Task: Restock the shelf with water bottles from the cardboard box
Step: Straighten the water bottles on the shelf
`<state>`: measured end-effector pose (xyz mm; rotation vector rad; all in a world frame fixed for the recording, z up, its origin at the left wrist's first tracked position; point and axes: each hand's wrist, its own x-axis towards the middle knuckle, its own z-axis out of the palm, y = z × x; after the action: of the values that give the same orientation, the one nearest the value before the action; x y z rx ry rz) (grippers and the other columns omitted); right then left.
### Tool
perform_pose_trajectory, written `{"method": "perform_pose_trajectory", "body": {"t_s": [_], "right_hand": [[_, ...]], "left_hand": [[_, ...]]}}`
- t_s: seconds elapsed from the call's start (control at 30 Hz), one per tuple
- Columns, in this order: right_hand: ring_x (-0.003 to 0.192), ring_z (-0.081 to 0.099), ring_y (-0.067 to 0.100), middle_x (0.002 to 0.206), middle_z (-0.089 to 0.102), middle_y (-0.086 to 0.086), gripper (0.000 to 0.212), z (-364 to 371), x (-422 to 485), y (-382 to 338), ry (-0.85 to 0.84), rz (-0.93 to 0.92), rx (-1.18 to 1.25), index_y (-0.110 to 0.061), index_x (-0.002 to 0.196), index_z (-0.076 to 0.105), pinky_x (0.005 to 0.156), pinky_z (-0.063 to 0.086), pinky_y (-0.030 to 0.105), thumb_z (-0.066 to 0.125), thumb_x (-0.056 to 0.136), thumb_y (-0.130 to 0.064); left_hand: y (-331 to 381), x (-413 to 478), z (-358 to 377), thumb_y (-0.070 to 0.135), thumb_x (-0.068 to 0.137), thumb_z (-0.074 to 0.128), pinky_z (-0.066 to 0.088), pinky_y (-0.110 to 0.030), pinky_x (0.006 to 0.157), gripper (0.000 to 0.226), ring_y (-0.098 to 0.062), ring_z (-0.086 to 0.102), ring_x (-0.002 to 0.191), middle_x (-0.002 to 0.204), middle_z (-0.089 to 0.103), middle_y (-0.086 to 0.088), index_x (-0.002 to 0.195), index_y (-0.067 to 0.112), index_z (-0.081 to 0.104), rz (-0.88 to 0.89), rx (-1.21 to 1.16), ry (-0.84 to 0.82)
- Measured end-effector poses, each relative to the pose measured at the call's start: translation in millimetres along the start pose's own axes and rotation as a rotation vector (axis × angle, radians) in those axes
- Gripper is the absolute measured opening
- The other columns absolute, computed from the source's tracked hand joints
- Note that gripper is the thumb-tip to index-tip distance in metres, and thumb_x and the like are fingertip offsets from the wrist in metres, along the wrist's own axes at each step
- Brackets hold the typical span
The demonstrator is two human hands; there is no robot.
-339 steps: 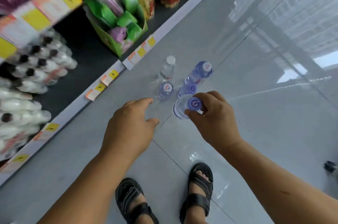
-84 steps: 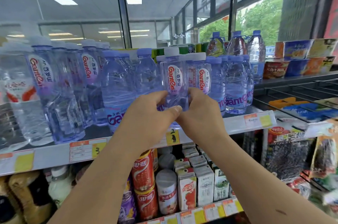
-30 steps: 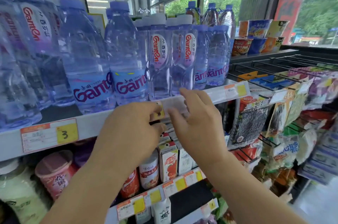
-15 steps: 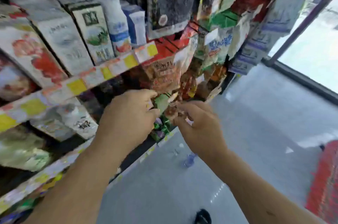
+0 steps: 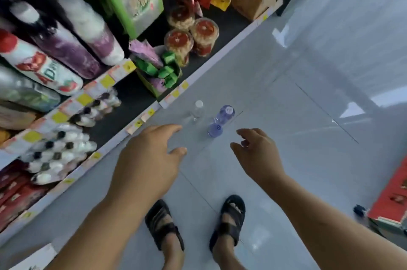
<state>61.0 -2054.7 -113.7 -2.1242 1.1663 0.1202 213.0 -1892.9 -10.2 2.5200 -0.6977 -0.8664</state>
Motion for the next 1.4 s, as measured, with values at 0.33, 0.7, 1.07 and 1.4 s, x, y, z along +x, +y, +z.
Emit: {"method": "perform_pose_trajectory", "body": {"t_s": [0.33, 0.7, 1.07, 1.4], "right_hand": [[0.097, 0.064, 0.03, 0.115, 0.06, 0.011, 0.043, 191.7, 150.5, 119.7, 0.042, -0.014, 0.027, -0.016, 0.125, 0.06, 0.086, 0.051, 0.038, 0.072, 0.084, -0.025], [0.084, 0.061, 0.031, 0.103, 0.064, 0.01, 0.019, 207.7, 172.1, 134.6, 0.145, -0.086, -0.076, -0.008, 0.101, 0.068, 0.07, 0.038, 0.025, 0.07, 0.084, -0.015], [0.086, 0.062, 0.019, 0.104, 0.063, -0.002, 0.028, -32.9, 7.1, -58.5, 0.255, -0.381, 0.078, -0.016, 0.103, 0.068, 0.07, 0.056, 0.037, 0.077, 0.078, -0.026], [0.08, 0.066, 0.012, 0.087, 0.07, -0.006, 0.023, -283.7, -158.1, -296.7, 0.22, -0.671, 0.359, -0.024, 0.095, 0.068, 0.073, 0.054, 0.039, 0.079, 0.078, -0.036]], "left_hand": [[-112.3, 135.0, 192.0, 0.03, 0.083, 0.073, 0.05, -0.036, 0.092, 0.044, -0.022, 0.062, 0.105, 0.118, 0.064, 0.001, 0.126, 0.031, 0.064, -0.017, 0.021, -0.015], [-121.9, 174.8, 208.7, 0.032, 0.086, 0.07, 0.05, -0.033, 0.092, 0.043, -0.018, 0.06, 0.108, 0.124, 0.061, 0.004, 0.128, 0.033, 0.062, -0.003, 0.042, -0.041], [-2.0, 41.7, 30.7, 0.03, 0.084, 0.074, 0.05, -0.035, 0.095, 0.055, -0.012, 0.059, 0.112, 0.129, 0.061, 0.009, 0.135, 0.035, 0.054, 0.116, -0.125, -0.037], [122.5, -140.4, -235.7, 0.021, 0.079, 0.079, 0.052, -0.022, 0.083, 0.055, 0.01, 0.061, 0.1, 0.109, 0.063, 0.034, 0.121, 0.049, 0.056, 0.319, -0.353, 0.099]]}}
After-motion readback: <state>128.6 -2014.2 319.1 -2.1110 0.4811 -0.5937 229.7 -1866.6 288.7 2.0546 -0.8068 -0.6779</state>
